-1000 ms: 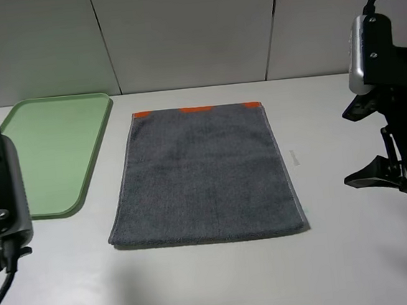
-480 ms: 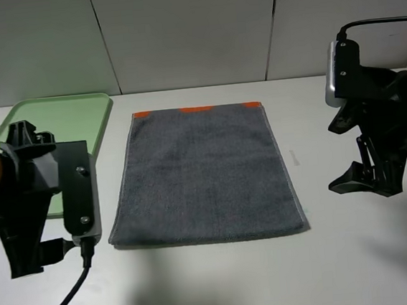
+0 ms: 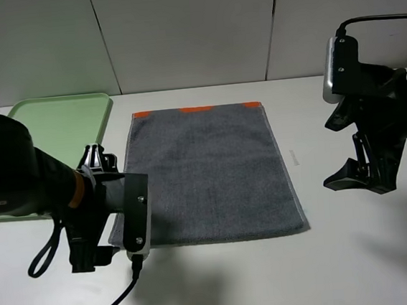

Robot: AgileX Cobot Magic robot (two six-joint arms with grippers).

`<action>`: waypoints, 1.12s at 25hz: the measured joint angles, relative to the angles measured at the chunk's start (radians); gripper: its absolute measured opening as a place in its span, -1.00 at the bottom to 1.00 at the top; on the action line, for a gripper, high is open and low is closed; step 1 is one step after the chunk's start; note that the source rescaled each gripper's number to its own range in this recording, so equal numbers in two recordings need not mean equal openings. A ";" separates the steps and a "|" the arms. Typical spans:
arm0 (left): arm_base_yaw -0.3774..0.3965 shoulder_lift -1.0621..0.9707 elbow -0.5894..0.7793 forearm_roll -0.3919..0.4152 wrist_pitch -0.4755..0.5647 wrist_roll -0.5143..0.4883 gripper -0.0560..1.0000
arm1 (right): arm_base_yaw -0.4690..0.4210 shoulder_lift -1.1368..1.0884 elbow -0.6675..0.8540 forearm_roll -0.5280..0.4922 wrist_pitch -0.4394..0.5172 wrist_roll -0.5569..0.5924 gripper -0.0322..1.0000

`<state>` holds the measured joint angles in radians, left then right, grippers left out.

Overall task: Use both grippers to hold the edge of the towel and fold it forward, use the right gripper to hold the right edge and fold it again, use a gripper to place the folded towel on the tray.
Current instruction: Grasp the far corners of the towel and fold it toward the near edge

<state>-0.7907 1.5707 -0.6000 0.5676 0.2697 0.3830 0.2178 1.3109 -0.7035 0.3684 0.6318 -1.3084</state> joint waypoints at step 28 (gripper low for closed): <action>0.154 0.198 -0.040 0.130 -0.245 0.051 0.94 | 0.000 0.000 0.000 0.017 -0.003 0.000 1.00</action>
<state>-0.6371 1.7688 -0.6404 0.6977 0.0252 0.4341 0.2178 1.3109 -0.7035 0.3852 0.6283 -1.3084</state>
